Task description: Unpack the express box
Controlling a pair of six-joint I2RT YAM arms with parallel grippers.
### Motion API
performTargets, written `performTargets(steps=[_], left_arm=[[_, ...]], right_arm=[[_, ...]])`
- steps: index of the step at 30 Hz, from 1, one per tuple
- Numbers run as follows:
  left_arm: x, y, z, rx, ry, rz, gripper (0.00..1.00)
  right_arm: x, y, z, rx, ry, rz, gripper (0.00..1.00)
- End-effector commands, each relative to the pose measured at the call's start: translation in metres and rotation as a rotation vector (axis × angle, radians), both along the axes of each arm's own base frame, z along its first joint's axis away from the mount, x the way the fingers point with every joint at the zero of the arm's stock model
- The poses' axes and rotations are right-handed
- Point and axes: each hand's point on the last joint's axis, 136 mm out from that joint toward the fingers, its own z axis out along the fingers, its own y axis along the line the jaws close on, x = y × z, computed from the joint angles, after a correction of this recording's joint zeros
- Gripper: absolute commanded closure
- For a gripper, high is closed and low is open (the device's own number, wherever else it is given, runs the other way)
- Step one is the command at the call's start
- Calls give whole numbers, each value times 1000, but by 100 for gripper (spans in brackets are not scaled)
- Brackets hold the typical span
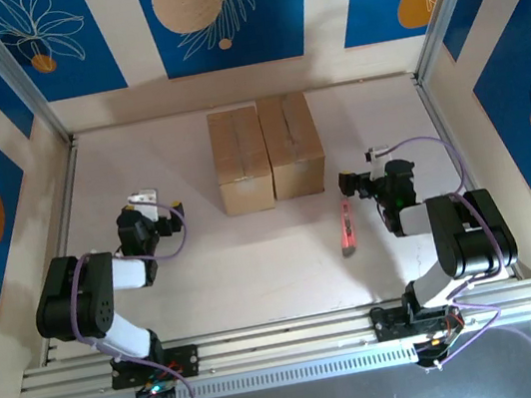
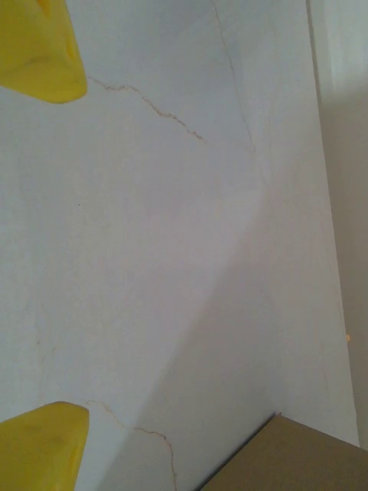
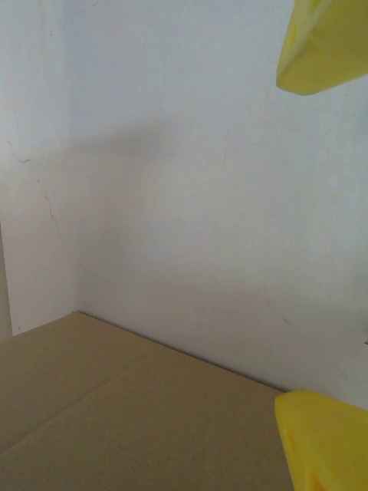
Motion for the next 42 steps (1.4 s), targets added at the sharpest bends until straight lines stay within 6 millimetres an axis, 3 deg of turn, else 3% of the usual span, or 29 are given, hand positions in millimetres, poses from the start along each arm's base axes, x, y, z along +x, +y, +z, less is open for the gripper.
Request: performTargets(steps=[1, 32, 34, 36, 39, 42], left_arm=[[4, 0, 7, 2, -18, -15, 0], [3, 1, 6, -1, -14, -11, 0], [2, 12, 13, 0, -33, 56, 0], [-6, 17, 35, 15, -52, 95, 0], [-24, 39, 92, -74, -18, 270, 0], [-38, 29, 136, -218, 45, 270, 0]], right_arm=[[9, 1, 17, 7, -53, 7, 1], [8, 1, 17, 7, -53, 7, 1], [8, -11, 32, -12, -79, -79, 1], [0, -20, 62, -49, -25, -147, 1], [-17, -33, 129, -7, 19, -243, 1], [-35, -27, 189, 55, 98, -241, 1]])
